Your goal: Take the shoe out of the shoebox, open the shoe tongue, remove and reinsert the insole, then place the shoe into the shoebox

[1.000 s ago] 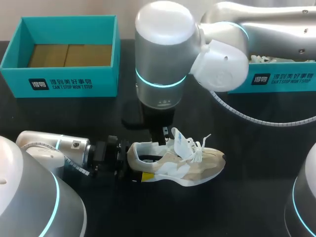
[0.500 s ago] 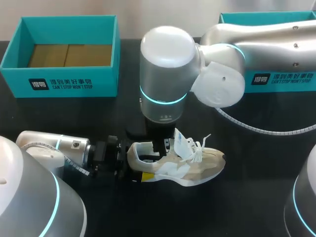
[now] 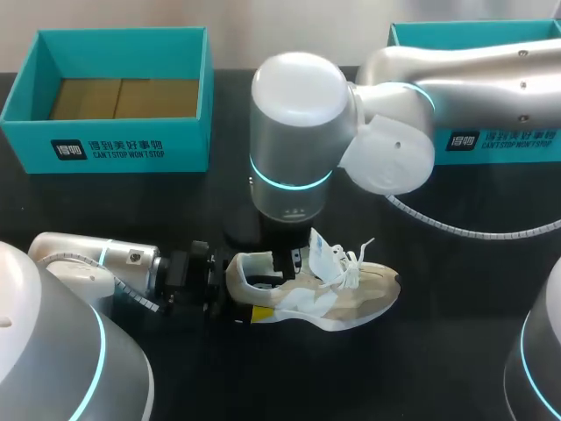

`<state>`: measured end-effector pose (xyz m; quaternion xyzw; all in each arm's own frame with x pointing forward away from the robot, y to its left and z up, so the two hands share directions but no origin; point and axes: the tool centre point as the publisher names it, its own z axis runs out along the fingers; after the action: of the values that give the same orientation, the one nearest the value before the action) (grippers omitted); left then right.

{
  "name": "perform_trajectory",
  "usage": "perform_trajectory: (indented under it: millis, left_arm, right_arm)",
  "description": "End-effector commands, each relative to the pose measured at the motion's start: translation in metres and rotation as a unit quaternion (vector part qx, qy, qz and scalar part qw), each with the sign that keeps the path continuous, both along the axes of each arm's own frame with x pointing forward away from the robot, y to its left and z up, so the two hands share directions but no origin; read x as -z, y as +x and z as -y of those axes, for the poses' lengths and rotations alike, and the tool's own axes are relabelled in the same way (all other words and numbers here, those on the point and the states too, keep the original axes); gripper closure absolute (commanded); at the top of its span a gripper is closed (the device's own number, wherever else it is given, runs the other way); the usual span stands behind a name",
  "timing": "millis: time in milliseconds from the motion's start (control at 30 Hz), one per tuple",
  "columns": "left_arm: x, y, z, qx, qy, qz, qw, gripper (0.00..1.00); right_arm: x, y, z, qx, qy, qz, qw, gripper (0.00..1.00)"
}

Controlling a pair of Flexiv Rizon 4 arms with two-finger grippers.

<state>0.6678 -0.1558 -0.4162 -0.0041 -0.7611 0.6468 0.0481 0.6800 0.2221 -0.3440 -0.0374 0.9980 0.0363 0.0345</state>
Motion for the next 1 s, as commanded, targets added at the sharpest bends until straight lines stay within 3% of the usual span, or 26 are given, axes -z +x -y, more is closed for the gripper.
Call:
perform_trajectory:
  millis: [33, 333, 567, 1000]
  left_arm:
    - [0.002, -0.001, -0.002, -0.001, 0.000, 0.000, 1.000, 1.00]
    - [0.002, -0.001, -0.002, -0.001, 0.000, 0.000, 1.000, 1.00]
    - [0.002, -0.001, -0.002, -0.001, 0.000, 0.000, 1.000, 1.00]
    - [0.002, -0.001, -0.002, -0.001, 0.000, 0.000, 1.000, 1.00]
  right_arm:
    - [0.015, 0.000, 0.000, 0.003, 0.007, 0.000, 1.000, 1.00]
    - [0.029, 0.010, -0.011, -0.001, -0.019, 0.018, 1.000, 1.00]
    - [0.040, 0.010, 0.003, 0.032, -0.024, 0.011, 0.999, 1.00]
    - [0.043, 0.008, 0.032, 0.085, -0.038, 0.007, 0.996, 1.00]
